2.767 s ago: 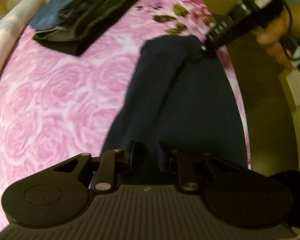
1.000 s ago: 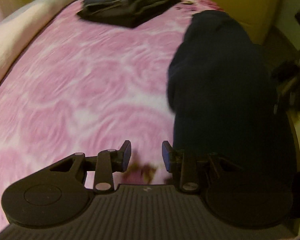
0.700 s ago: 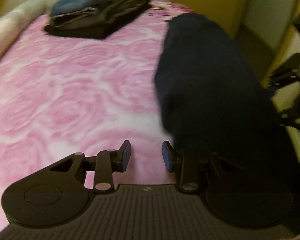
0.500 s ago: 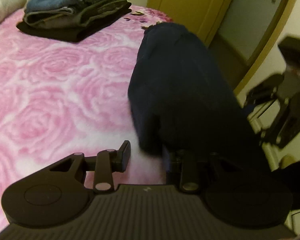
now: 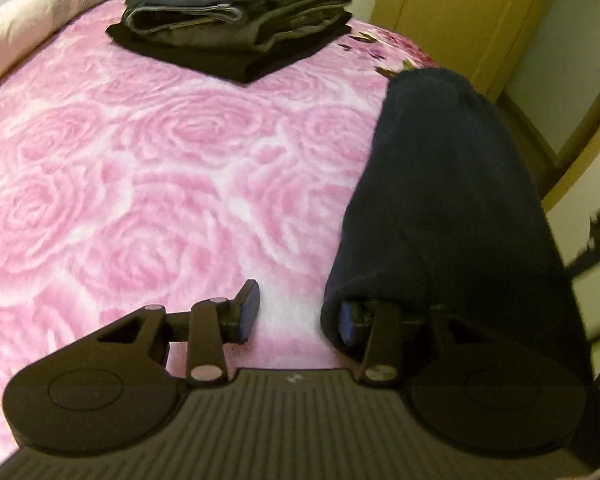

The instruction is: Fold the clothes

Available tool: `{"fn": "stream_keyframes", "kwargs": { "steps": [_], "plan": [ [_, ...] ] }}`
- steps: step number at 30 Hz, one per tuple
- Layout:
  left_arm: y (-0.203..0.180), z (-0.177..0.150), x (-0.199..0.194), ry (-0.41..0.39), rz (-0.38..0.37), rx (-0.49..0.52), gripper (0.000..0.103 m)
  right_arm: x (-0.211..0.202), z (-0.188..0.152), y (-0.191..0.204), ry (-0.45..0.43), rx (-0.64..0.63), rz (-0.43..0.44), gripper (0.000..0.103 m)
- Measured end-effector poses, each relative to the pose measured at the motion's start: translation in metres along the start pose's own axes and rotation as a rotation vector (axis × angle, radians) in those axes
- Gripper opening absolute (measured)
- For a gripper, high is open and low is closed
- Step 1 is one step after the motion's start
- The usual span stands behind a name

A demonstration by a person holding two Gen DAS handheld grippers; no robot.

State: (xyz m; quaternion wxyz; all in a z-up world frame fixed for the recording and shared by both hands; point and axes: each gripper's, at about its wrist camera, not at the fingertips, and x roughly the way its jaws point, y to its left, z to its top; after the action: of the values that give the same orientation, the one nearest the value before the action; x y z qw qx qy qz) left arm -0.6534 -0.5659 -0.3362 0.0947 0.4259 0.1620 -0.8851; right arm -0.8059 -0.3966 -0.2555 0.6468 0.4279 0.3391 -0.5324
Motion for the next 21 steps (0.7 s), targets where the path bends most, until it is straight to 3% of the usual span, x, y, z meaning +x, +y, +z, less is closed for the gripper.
{"fn": "stream_keyframes", "kwargs": {
  "steps": [4, 7, 10, 15, 17, 18, 19, 21],
  "plan": [
    [0.014, 0.007, 0.004, 0.013, -0.014, 0.0, 0.037, 0.016, 0.002, 0.019, 0.014, -0.135, 0.032, 0.064],
    [0.015, 0.01, 0.005, 0.029, -0.031, 0.037, 0.038, 0.026, -0.014, 0.004, 0.066, -0.131, -0.002, 0.063],
    [0.015, 0.01, 0.002, 0.034, -0.021, 0.077, 0.047, 0.02, -0.025, -0.005, 0.082, -0.136, 0.0, 0.063],
    [0.018, 0.003, -0.018, 0.043, -0.007, 0.039, 0.05, 0.017, -0.026, -0.011, 0.111, -0.125, 0.001, 0.064],
    [0.023, -0.002, -0.031, 0.04, 0.022, 0.009, 0.051, 0.018, -0.024, -0.011, 0.121, -0.12, 0.002, 0.064],
    [0.025, -0.005, -0.037, 0.04, 0.074, -0.007, 0.04, 0.019, -0.023, -0.009, 0.123, -0.123, 0.002, 0.064],
    [0.026, -0.007, -0.043, 0.037, 0.12, -0.025, 0.038, 0.02, -0.021, -0.007, 0.124, -0.125, 0.002, 0.064],
    [0.026, -0.008, -0.056, 0.009, 0.139, -0.078, 0.038, 0.02, -0.022, -0.005, 0.119, -0.127, 0.003, 0.067]
  ]
}}
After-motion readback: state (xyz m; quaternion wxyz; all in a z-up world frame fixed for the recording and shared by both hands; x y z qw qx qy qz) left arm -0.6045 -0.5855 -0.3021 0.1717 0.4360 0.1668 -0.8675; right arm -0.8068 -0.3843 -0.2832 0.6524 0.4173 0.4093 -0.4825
